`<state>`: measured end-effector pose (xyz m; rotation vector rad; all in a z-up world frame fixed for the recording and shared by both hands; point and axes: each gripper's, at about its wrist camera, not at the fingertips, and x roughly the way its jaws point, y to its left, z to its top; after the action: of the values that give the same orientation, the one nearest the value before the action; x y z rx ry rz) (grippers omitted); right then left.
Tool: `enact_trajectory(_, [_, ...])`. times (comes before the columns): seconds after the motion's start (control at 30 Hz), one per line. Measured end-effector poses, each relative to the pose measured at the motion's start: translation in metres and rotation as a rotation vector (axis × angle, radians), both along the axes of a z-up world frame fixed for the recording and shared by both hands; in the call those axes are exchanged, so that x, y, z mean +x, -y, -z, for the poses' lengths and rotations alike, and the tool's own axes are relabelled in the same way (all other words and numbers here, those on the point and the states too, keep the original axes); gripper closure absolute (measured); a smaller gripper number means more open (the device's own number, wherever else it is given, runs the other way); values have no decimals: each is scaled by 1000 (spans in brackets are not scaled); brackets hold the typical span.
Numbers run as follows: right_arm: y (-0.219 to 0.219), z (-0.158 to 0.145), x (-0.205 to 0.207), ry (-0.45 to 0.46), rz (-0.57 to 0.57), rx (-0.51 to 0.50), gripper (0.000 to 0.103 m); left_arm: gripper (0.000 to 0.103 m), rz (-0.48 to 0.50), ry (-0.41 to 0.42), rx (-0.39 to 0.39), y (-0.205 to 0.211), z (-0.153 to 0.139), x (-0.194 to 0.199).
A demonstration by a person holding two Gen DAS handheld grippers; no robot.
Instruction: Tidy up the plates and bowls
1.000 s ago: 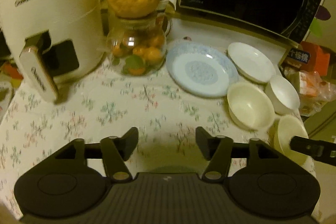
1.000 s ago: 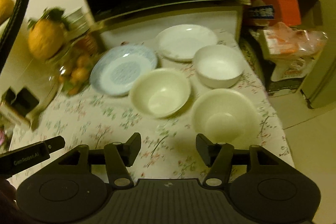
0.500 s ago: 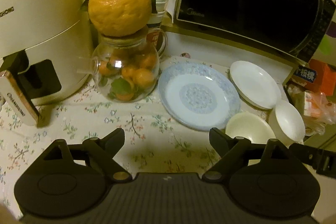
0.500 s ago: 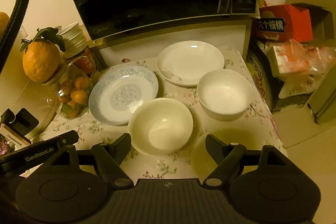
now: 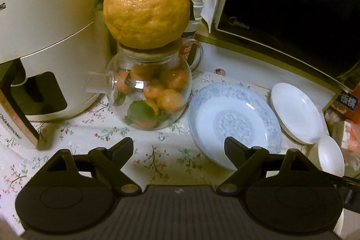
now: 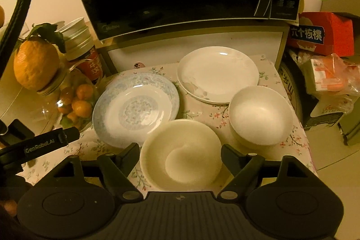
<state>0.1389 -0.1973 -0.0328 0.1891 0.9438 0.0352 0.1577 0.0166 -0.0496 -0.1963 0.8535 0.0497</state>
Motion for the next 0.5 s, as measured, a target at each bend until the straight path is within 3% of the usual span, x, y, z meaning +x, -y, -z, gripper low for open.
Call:
enact_trajectory(0.33, [9, 0, 24, 28, 83, -31, 24, 19, 31, -14, -8, 7, 13, 22])
enact_trajectory(0.5, [13, 1, 36, 29, 113, 0, 24, 28, 27, -40, -45, 7, 23, 31])
